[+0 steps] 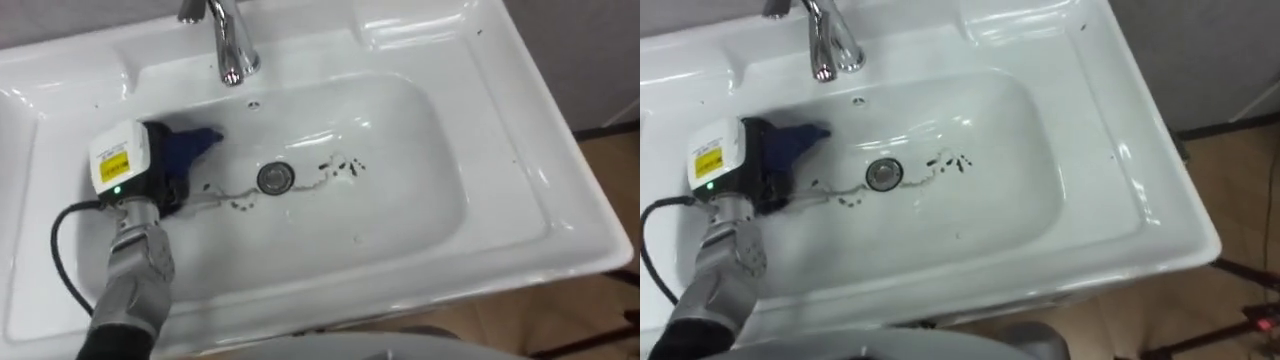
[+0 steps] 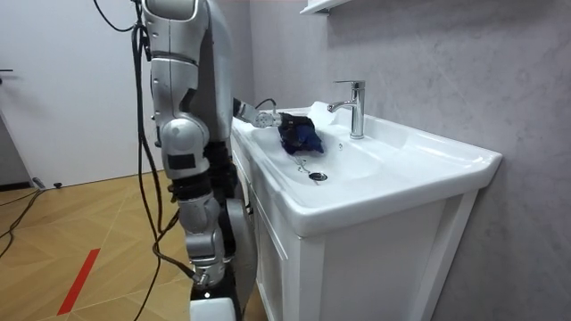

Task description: Wipe basin

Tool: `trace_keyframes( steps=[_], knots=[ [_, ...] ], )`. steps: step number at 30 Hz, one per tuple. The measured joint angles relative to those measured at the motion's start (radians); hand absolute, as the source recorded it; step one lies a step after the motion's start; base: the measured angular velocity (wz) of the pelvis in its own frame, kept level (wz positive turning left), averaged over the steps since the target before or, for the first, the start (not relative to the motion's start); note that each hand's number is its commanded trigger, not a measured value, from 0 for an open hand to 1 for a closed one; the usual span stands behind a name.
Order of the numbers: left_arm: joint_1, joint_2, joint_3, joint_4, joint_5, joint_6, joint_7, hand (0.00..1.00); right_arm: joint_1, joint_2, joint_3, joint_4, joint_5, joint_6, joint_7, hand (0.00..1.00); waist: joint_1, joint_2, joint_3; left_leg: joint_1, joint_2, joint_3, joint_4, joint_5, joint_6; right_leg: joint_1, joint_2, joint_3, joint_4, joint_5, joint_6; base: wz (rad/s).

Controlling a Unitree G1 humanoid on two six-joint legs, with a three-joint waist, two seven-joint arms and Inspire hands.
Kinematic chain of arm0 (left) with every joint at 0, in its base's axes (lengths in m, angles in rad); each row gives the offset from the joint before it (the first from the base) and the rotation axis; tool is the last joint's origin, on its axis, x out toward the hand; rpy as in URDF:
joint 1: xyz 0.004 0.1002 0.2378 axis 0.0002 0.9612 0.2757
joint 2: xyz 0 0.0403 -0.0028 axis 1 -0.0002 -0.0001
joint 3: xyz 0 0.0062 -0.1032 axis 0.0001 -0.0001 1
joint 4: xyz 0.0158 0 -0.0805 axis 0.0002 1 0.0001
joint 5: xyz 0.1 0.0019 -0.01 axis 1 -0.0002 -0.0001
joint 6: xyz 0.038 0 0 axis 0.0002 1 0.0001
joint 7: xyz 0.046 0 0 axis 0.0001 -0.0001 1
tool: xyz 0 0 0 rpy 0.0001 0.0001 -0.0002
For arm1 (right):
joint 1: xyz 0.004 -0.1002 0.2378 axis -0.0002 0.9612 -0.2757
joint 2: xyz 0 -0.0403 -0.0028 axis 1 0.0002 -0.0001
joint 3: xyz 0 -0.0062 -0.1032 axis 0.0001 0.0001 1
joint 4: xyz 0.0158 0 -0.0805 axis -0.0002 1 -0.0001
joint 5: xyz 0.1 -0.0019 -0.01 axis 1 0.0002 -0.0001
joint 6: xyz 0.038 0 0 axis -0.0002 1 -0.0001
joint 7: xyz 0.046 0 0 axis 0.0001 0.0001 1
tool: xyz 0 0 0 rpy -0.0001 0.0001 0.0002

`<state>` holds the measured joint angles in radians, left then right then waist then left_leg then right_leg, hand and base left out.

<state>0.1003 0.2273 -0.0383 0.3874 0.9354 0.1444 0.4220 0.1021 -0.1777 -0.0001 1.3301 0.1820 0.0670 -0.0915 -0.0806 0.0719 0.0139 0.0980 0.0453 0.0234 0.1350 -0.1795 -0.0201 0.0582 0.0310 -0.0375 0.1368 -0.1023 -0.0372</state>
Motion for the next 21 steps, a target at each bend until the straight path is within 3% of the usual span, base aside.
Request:
trace_keyframes(
  steps=[4, 6, 10, 16, 21],
  knots=[
    [0.0, -0.004, -0.005, 0.009, 0.0, 0.012, -0.007, 1.0, -0.01, -0.002, 0.0, -0.011, 0.003, 0.002, -0.007, 0.0, -0.002, 0.012, -0.0012, -0.004, -0.015, 0.005, 0.005, -0.007, 0.011, 0.0, -0.012, -0.002, -0.002, -0.016, 0.014, -0.07],
    [0.001, -0.009, -0.01, 0.009, -0.001, 0.021, -0.026, 1.0, -0.01, -0.016, 0.001, -0.011, 0.007, 0.023, -0.008, 0.0, -0.003, 0.029, -0.0101, -0.008, -0.017, 0.004, 0.016, -0.01, 0.012, 0.002, -0.012, 0.004, 0.001, -0.021, 0.017, 0.02],
    [0.001, -0.008, -0.009, 0.009, -0.009, 0.033, -0.05, 1.0, -0.001, -0.025, 0.001, -0.002, 0.003, 0.047, -0.016, 0.0, -0.008, 0.041, -0.0108, 0.0, -0.017, 0.001, 0.018, -0.01, 0.012, 0.009, -0.013, 0.003, 0.01, -0.028, 0.017, 0.02],
    [0.011, -0.012, -0.006, 0.018, -0.037, 0.068, -0.108, 1.0, 0.006, -0.025, -0.003, -0.015, -0.037, 0.072, -0.012, 0.0, -0.011, 0.036, -0.0101, 0.003, -0.018, 0.004, 0.018, -0.009, 0.012, 0.009, -0.014, 0.003, 0.015, -0.035, 0.017, 0.0],
    [0.005, -0.019, -0.007, 0.08, -0.07, 0.067, -0.119, 1.0, 0.009, -0.024, -0.002, -0.013, -0.139, 0.106, 0.007, 0.0, -0.024, 0.033, -0.0114, 0.025, -0.022, 0.007, 0.016, -0.009, 0.012, 0.028, -0.018, 0.004, 0.014, -0.042, 0.018, -0.02]
  ],
)
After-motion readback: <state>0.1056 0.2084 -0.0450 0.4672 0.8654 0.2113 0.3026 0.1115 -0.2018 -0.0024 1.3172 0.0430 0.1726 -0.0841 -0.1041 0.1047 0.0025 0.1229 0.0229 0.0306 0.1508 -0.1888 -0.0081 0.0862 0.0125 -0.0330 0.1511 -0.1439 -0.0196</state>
